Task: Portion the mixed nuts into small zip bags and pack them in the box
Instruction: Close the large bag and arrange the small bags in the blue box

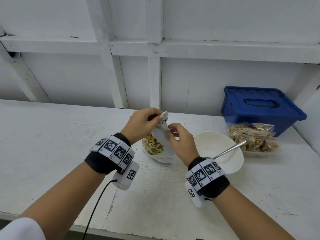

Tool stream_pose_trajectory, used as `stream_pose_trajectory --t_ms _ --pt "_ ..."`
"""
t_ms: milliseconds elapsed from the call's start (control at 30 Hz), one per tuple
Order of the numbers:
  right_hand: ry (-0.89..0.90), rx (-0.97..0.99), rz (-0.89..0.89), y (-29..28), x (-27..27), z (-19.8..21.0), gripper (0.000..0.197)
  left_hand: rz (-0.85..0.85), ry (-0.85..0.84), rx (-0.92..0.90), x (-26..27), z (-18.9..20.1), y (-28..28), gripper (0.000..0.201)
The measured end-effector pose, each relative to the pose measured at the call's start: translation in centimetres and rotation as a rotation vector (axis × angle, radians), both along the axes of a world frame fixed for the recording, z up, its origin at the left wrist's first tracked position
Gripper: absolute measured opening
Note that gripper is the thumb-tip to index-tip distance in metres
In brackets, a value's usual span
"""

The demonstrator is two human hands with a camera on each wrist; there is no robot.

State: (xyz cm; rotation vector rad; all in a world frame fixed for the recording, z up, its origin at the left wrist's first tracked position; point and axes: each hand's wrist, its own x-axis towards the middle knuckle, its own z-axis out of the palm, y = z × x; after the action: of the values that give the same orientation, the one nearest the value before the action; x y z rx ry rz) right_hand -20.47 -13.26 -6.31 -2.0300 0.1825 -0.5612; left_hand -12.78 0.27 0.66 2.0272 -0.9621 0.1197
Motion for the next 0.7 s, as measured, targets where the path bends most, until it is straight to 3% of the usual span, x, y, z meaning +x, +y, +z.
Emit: stream_pose_trajectory --t_ms 100,233,333,500,600,700 --pt "-0.001 -0.011 0.005 -0.6 0.3 0.5 0.007 -0.089 -0.028 0.089 0.4 0.0 0.7 0.029" --pt "0.032 0.065 0.016 -2.2 -0.4 -0.1 0.011 -0.183 -0.087 0.456 2.7 0.1 3.2 0.064" --pt "0.029 0.115 0.007 -3.0 -0.6 -0.4 0.014 -0.153 -0.178 0.62 3.6 -0.8 4.0 0.053" --pt "0.028 0.096 0.021 -3.3 -0.7 -0.3 0.017 -0.199 -0.447 0.491 3.8 -2.6 4.2 0.024" --pt "0.013 0.036 -0.01 -3.7 -1.0 -0.3 0.016 -0.213 -0.507 0.462 4.8 -1.6 5.0 0.017" --pt "0.031 -0.055 -0.02 -4.0 -1.1 -0.3 0.013 -0.235 -0.595 0.557 5.7 0.2 5.9 0.022"
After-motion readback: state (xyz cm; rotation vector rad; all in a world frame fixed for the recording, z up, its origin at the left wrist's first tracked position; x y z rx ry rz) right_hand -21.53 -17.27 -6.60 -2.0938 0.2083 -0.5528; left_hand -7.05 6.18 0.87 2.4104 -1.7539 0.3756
